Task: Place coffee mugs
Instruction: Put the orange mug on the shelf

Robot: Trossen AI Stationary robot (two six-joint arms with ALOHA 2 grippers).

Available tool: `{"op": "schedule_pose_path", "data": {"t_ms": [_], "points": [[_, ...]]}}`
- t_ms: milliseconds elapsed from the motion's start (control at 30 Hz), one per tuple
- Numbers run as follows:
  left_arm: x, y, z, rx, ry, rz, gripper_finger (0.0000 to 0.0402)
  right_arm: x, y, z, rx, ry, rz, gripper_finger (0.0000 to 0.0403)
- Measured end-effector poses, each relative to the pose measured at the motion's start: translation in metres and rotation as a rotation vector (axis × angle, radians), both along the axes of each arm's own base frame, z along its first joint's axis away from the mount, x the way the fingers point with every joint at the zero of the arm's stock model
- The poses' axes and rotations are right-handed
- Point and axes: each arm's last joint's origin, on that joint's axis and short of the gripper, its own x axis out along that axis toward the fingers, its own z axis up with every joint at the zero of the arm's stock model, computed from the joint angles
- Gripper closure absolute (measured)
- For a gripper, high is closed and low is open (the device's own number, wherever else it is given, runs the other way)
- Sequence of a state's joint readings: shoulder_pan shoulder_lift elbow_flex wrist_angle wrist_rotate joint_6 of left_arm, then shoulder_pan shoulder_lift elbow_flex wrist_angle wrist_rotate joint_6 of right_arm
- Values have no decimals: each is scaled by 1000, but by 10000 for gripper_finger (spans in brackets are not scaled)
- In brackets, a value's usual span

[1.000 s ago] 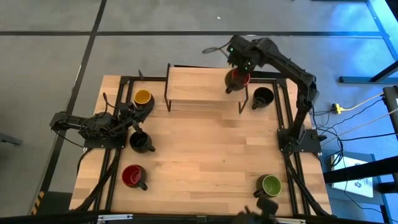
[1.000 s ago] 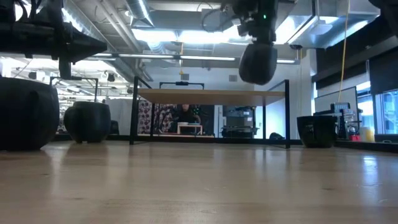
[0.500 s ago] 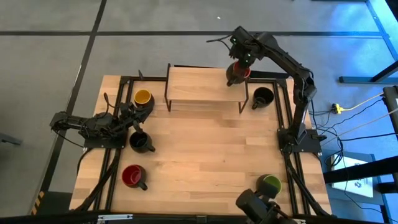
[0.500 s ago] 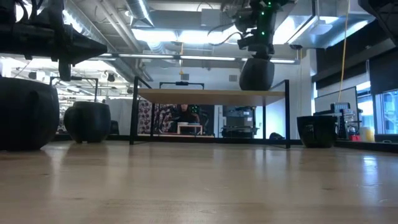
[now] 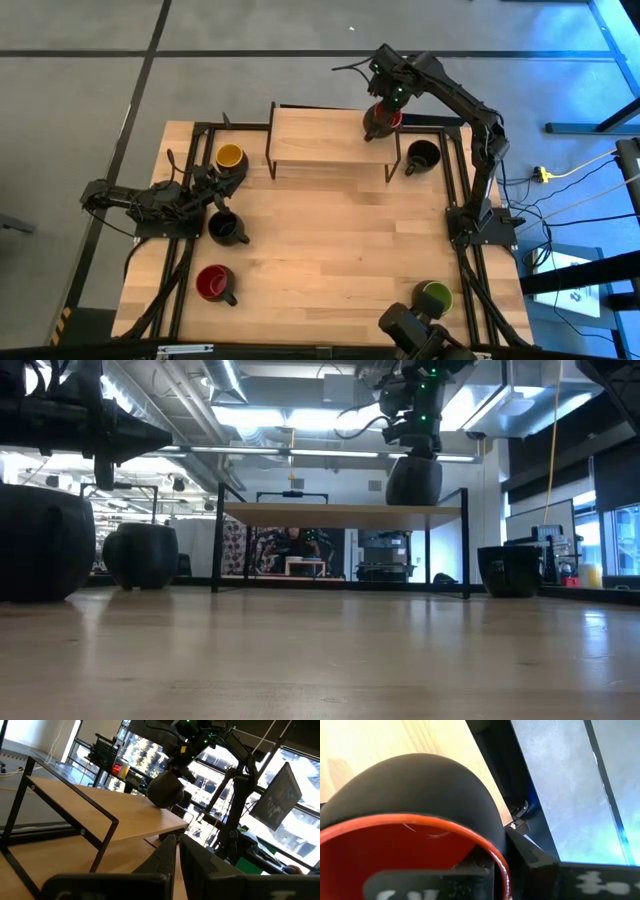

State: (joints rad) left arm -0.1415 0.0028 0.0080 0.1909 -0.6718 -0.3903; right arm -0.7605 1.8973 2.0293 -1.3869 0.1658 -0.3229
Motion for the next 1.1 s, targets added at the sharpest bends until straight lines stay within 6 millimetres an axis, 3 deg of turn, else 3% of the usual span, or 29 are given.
{"op": "schedule_pose_path", "data": {"t_ms": [500,800,1100], "points": [[0,0,0,-1,-3,0,383,3,-3,1,-49,-15,-11,299],[0,0,0,-1,-3,0,383,4,-7,5,-134,-3,21,270],[0,0,0,-1,-2,0,383,2,9,53,-150,-168,51,271]]}}
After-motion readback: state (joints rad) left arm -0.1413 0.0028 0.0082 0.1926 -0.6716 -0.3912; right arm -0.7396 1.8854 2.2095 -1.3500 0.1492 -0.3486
